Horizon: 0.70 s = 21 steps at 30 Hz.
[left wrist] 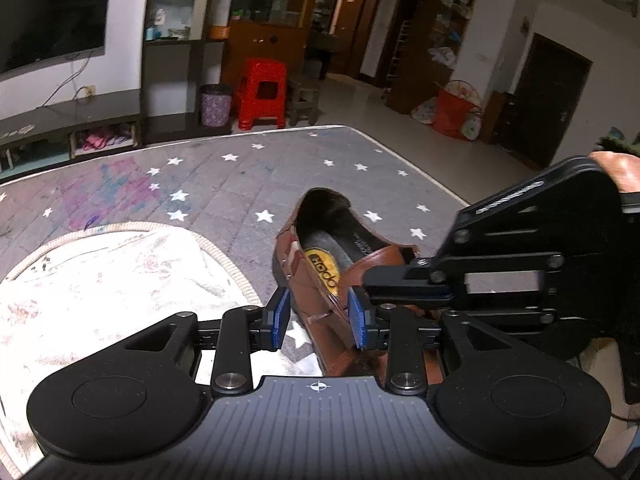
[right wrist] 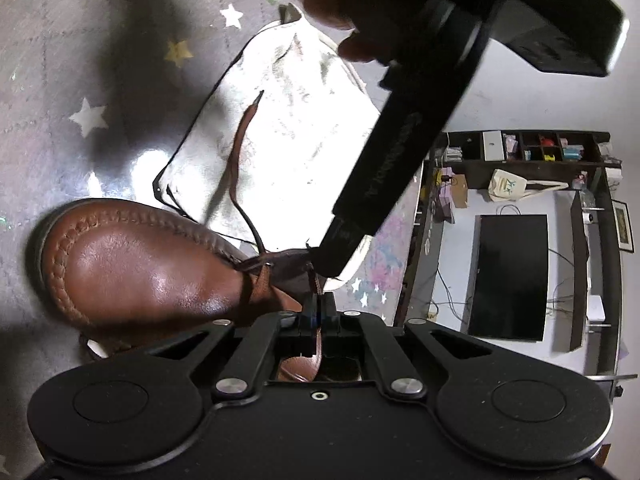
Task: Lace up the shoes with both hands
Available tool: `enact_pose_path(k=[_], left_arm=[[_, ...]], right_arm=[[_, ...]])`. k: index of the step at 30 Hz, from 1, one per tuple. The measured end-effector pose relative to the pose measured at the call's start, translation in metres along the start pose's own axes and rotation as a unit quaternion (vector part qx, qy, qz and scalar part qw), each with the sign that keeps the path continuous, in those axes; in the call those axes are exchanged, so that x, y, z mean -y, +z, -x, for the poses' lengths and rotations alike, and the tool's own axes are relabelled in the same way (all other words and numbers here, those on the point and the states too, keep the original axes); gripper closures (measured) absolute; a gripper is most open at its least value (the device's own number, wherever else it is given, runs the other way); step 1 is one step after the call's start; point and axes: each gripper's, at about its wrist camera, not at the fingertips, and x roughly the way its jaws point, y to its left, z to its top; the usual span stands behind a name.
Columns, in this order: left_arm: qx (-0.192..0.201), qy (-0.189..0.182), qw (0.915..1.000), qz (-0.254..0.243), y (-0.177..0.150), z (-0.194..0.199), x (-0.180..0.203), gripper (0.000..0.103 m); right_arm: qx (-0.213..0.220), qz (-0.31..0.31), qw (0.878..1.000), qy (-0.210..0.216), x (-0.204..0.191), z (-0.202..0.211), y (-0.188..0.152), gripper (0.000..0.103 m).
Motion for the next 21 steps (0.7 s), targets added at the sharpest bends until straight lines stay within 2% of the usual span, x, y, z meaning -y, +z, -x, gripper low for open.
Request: enact_pose_path(k=[4, 7, 11, 14, 16, 21], left_arm=[[-0.007, -0.001, 0.9993, -0.037, -0.003, 0.002, 0.008, 0.071], [-0.02, 0.013, 0.9967, -0.078, -0.007, -0.002, 0.017, 0.071], [-0.018, 0.04, 0.9911, -0.125, -0.004, -0.005, 0.029, 0.071], [-0.016, 0.055, 0.9821, -0.179, 0.0, -0.008, 0.041, 0.071], [-0.022, 0.064, 0.9731, -0.22, 0.0, -0.013, 0.048, 0.07], [-0.041, 0.072, 0.9602, -0.267, -0.001, -0.025, 0.049, 0.07]], right_arm=[[0.0, -0.007, 1.0, 0.004, 0.0, -0.001, 0.0, 0.101], [0.001, -0.009, 1.0, 0.002, 0.0, -0.001, 0.0, 0.101], [0.002, -0.009, 1.0, 0.0, -0.001, 0.001, 0.001, 0.101], [0.003, -0.008, 1.0, -0.001, 0.0, 0.002, 0.001, 0.101], [0.004, -0.009, 1.0, -0.002, 0.001, 0.002, 0.001, 0.102], [0.005, -0.01, 1.0, 0.001, -0.001, 0.002, 0.001, 0.102]])
